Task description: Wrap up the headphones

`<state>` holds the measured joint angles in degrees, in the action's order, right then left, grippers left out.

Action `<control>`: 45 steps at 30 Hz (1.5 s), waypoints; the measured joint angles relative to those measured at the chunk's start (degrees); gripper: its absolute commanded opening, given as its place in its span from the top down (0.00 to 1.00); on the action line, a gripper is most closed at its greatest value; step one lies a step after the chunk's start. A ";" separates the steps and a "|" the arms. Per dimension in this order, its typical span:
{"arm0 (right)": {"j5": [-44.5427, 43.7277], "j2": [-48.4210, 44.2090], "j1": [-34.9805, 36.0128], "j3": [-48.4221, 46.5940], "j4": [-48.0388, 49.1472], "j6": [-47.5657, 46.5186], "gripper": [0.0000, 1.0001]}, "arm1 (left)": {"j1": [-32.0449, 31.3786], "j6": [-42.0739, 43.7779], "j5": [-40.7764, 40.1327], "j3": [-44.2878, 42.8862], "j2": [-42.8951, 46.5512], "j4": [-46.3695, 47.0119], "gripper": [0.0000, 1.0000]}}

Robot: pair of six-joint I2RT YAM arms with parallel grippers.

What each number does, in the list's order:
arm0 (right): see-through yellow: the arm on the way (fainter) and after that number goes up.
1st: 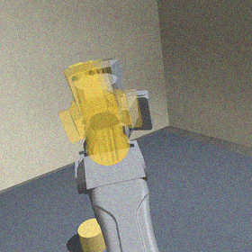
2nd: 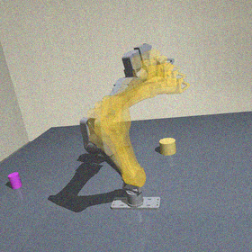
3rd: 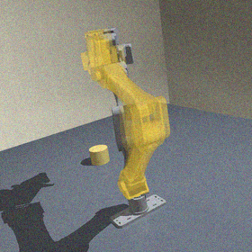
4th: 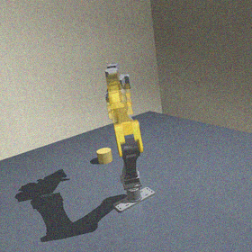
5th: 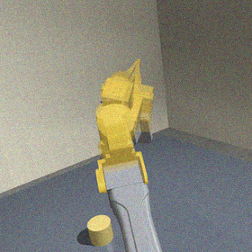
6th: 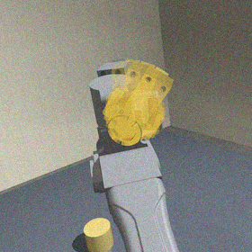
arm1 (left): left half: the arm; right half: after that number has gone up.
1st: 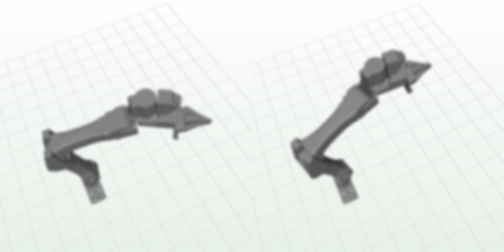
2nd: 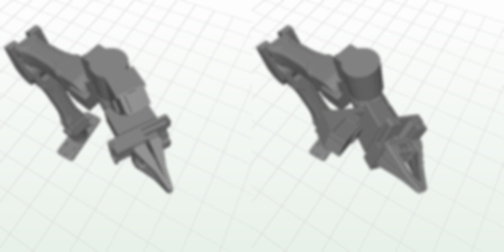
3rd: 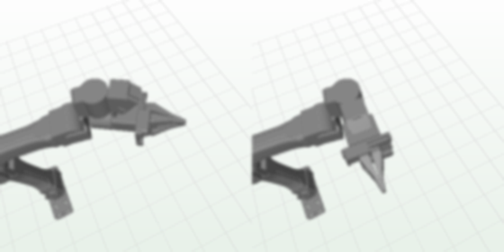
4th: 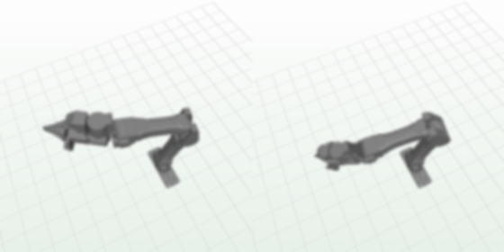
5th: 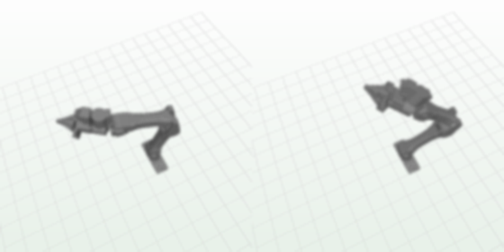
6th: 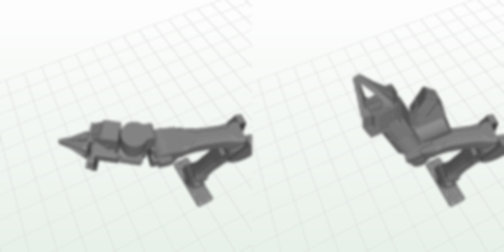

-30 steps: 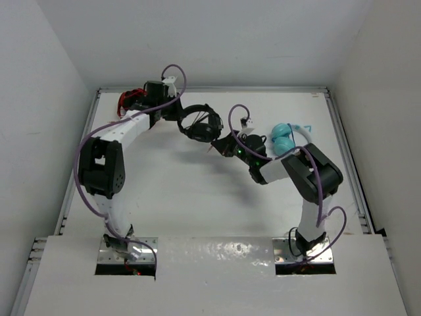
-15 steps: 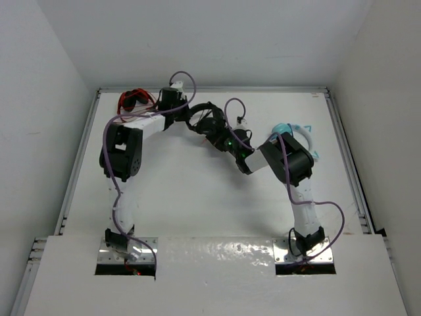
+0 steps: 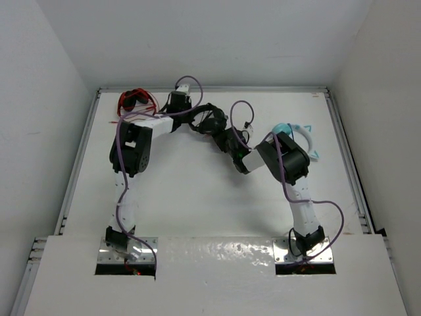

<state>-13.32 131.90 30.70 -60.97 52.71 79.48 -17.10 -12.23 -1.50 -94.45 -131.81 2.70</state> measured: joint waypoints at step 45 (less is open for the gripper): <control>-9.53 -66.38 -15.52 17.79 -60.89 -40.17 0.01 | 10.88 17.46 -7.72 10.40 41.83 -22.71 0.02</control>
<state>-22.85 65.52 15.18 -43.18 -8.19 39.31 -6.22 5.23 -9.21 -84.05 -89.97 -20.01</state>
